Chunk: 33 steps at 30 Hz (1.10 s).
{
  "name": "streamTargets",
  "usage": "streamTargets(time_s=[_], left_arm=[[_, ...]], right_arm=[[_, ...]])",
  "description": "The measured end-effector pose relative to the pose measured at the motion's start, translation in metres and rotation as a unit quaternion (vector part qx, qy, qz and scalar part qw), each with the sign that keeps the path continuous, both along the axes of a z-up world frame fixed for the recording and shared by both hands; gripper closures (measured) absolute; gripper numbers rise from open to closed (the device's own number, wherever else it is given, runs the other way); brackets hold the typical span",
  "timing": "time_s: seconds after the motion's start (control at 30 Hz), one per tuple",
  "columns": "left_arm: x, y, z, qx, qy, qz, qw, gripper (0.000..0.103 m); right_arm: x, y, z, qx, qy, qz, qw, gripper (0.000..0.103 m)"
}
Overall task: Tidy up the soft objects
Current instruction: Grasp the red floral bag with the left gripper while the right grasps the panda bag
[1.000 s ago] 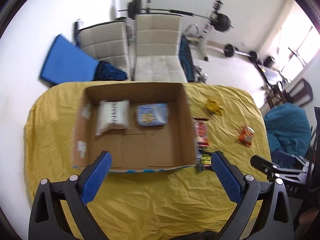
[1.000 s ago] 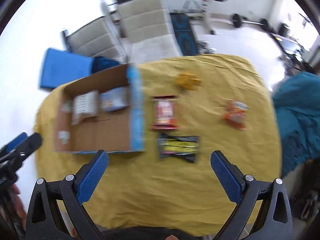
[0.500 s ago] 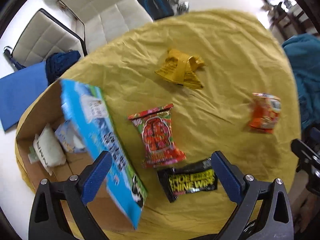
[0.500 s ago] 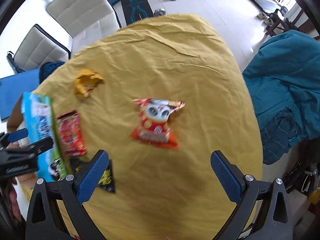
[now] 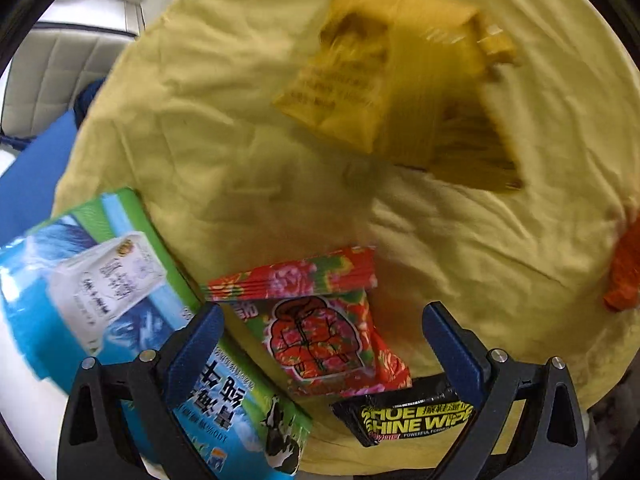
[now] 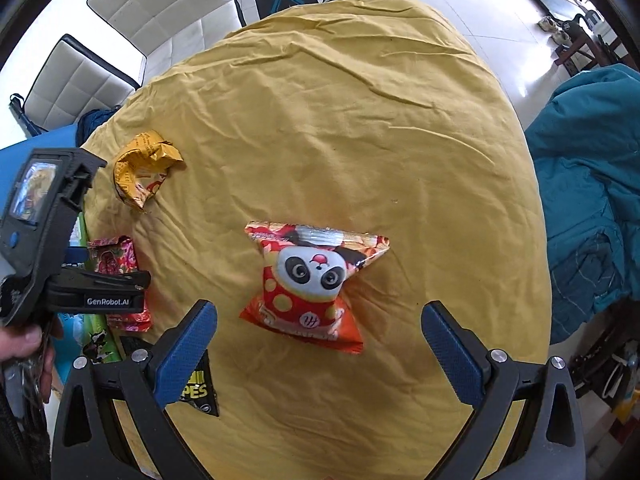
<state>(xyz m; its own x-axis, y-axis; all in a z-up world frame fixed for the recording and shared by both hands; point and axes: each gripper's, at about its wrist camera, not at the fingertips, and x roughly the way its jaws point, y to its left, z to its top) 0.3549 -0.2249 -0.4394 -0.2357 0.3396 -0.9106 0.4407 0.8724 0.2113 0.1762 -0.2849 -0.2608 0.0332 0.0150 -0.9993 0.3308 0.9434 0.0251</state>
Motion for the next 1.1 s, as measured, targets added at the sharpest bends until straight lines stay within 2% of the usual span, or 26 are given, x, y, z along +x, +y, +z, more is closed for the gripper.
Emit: streamTargets(time_s=[0.03, 0.1, 0.13, 0.2, 0.27, 0.47, 0.53, 0.57, 0.63, 0.67, 0.73, 0.83, 0.87, 0.93, 1.1], left_arm=[[0.000, 0.003, -0.006, 0.003, 0.007, 0.007, 0.9999, 0.007], [-0.002, 0.008, -0.013, -0.006, 0.026, 0.025, 0.9993, 0.028], [-0.003, 0.013, -0.017, -0.014, 0.037, 0.041, 0.9984, 0.030], [-0.007, 0.020, -0.019, -0.032, 0.041, 0.070, 0.9962, 0.046], [-0.009, 0.025, -0.016, -0.053, 0.039, 0.089, 0.9939, 0.056], [-0.028, 0.021, 0.001, -0.132, 0.017, 0.139, 0.9813, 0.056], [-0.035, 0.018, 0.003, -0.151, 0.017, 0.148, 0.9773, 0.052], [-0.039, 0.018, 0.002, -0.155, 0.018, 0.148, 0.9767, 0.048], [-0.047, 0.019, 0.001, -0.164, 0.021, 0.149, 0.9750, 0.047], [-0.060, 0.014, 0.000, -0.165, 0.022, 0.147, 0.9752, 0.047], [-0.075, 0.014, -0.006, -0.163, 0.026, 0.143, 0.9759, 0.047], [-0.084, 0.016, -0.011, -0.160, 0.011, 0.147, 0.9759, 0.049], [-0.091, 0.018, -0.014, -0.164, 0.002, 0.153, 0.9746, 0.056], [-0.100, 0.024, -0.010, -0.167, -0.022, 0.155, 0.9735, 0.060], [-0.128, 0.026, 0.006, -0.169, -0.072, 0.151, 0.9713, 0.062]], right_arm=[[0.000, -0.001, -0.002, 0.003, 0.000, 0.000, 1.000, 0.000], [-0.001, -0.003, -0.005, 0.006, 0.003, -0.002, 1.000, 0.000], [-0.001, -0.005, -0.007, 0.007, 0.004, -0.004, 1.000, 0.000], [-0.002, -0.009, -0.012, 0.012, 0.006, -0.011, 1.000, 0.000], [-0.001, -0.012, -0.019, 0.021, 0.009, -0.023, 0.999, 0.000], [0.007, -0.011, -0.043, 0.051, 0.018, -0.050, 0.997, 0.000], [0.009, -0.008, -0.053, 0.061, 0.027, -0.057, 0.996, 0.002], [0.010, -0.007, -0.058, 0.062, 0.033, -0.058, 0.996, 0.012], [0.011, -0.005, -0.069, 0.059, 0.044, -0.058, 0.996, 0.030], [0.010, -0.004, -0.073, 0.053, 0.050, -0.056, 0.996, 0.037], [0.008, -0.003, -0.074, 0.043, 0.046, -0.056, 0.996, 0.043], [0.005, -0.002, -0.073, 0.038, 0.042, -0.053, 0.997, 0.051], [0.005, -0.001, -0.072, 0.035, 0.042, -0.051, 0.997, 0.053], [0.004, 0.002, -0.069, 0.026, 0.039, -0.046, 0.998, 0.060], [0.001, 0.013, -0.059, 0.016, 0.032, -0.030, 0.999, 0.064]])
